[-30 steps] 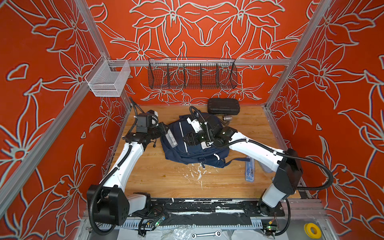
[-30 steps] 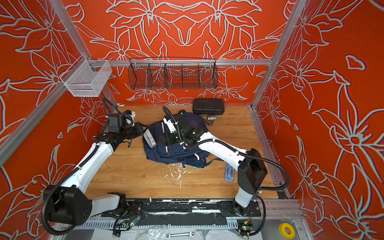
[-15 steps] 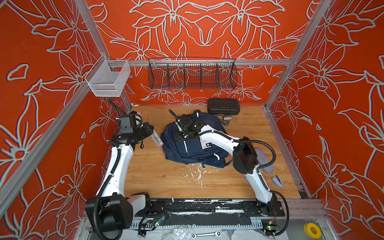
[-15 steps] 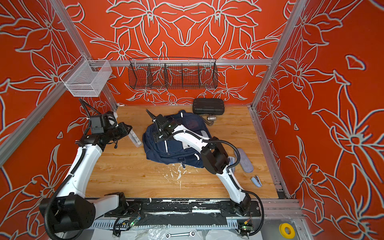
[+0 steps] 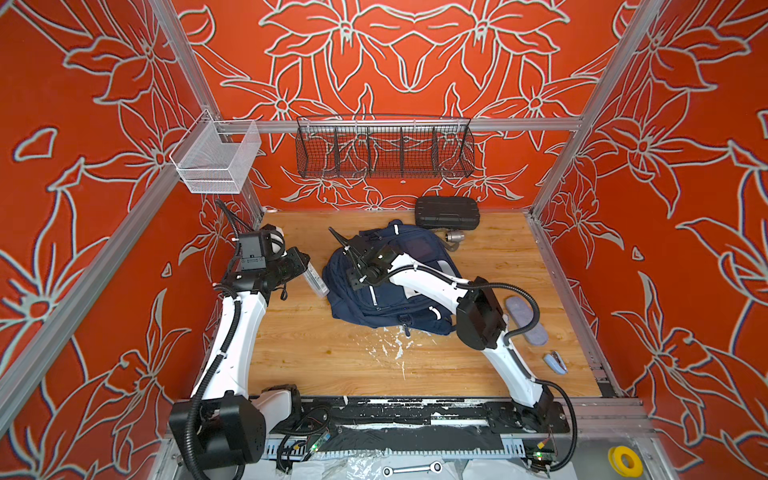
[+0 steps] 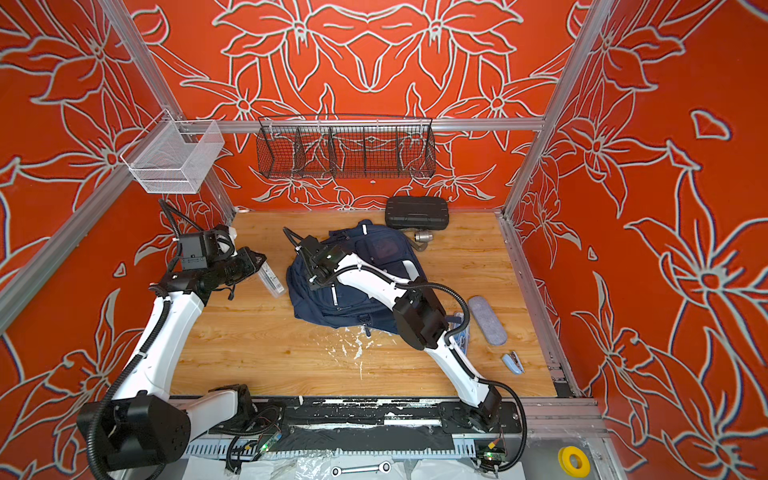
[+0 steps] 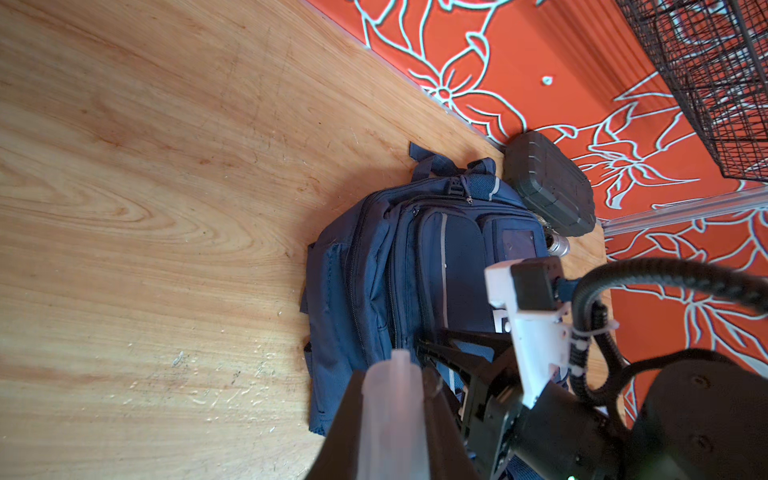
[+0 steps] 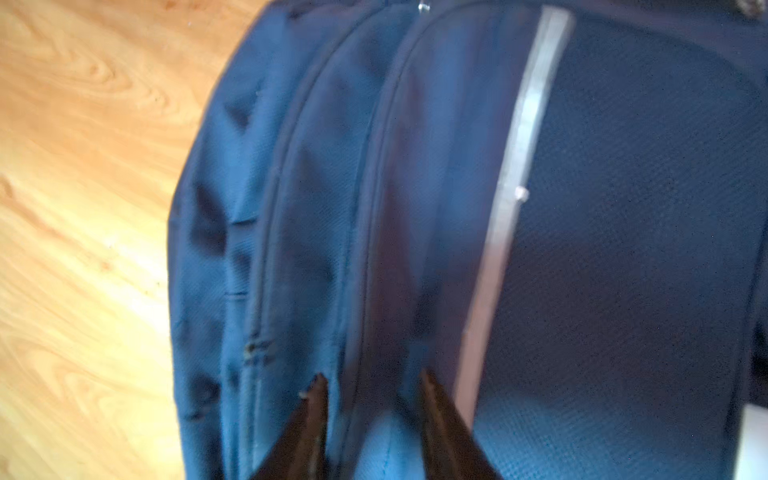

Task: Pack the student bag

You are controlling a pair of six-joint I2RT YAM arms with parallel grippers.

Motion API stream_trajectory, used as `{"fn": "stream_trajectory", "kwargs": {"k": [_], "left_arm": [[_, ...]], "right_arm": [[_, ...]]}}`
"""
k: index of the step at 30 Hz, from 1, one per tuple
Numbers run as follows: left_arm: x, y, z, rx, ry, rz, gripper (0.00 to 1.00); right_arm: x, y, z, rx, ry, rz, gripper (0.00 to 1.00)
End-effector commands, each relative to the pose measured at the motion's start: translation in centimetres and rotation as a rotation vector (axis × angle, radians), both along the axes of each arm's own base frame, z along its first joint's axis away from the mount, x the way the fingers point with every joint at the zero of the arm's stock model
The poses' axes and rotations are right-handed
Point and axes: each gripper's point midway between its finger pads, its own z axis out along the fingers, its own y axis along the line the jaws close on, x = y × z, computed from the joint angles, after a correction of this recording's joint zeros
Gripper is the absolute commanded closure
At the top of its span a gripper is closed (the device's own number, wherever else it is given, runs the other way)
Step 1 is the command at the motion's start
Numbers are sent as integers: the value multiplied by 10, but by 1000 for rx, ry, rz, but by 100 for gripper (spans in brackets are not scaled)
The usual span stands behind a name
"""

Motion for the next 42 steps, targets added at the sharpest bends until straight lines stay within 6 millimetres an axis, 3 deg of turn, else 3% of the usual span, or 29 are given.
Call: {"fn": "stream_trajectory", "kwargs": {"k": [1, 3, 7, 11, 15, 18, 24, 28, 33, 37, 38, 40, 42], "left_arm": [[-1, -3, 1, -20, -6, -12, 100], [0, -4, 1, -27, -7, -18, 100], [3, -9, -1, -63, -20, -34, 99], [6, -11, -2, -83, -32, -37, 99], [11, -12, -5, -95, -33, -41, 99], [20, -14, -6, -133, -48, -38, 99], [57, -28, -21, -312, -83, -50, 99], [76, -58, -31, -289, -92, -114, 99], [89, -93, -60, -320, -115, -114, 97], [94, -116, -82, -363, -78, -144, 85], [95, -120, -89, -359, -55, -145, 68], [95, -119, -91, -337, -53, -147, 48], [93, -112, -81, -275, -71, -134, 23]], "right_arm": [[5, -17, -10, -77, 4, -20, 94], [5, -13, 7, -40, -11, 1, 100], [5, -9, 67, 147, -4, 24, 100], [6, -19, 130, 326, -44, 57, 100], [6, -32, 162, 394, -56, 72, 100], [-3, -24, 178, 501, 4, 117, 100], [-13, -7, 203, 648, 60, 164, 100], [-11, -6, 207, 653, 65, 148, 100], [-4, -3, 201, 690, 90, 96, 100], [4, 0, 196, 726, 90, 41, 100], [7, -1, 194, 721, 84, 27, 100], [11, -3, 188, 702, 74, 11, 100], [14, -4, 184, 690, 72, 3, 100]]}}
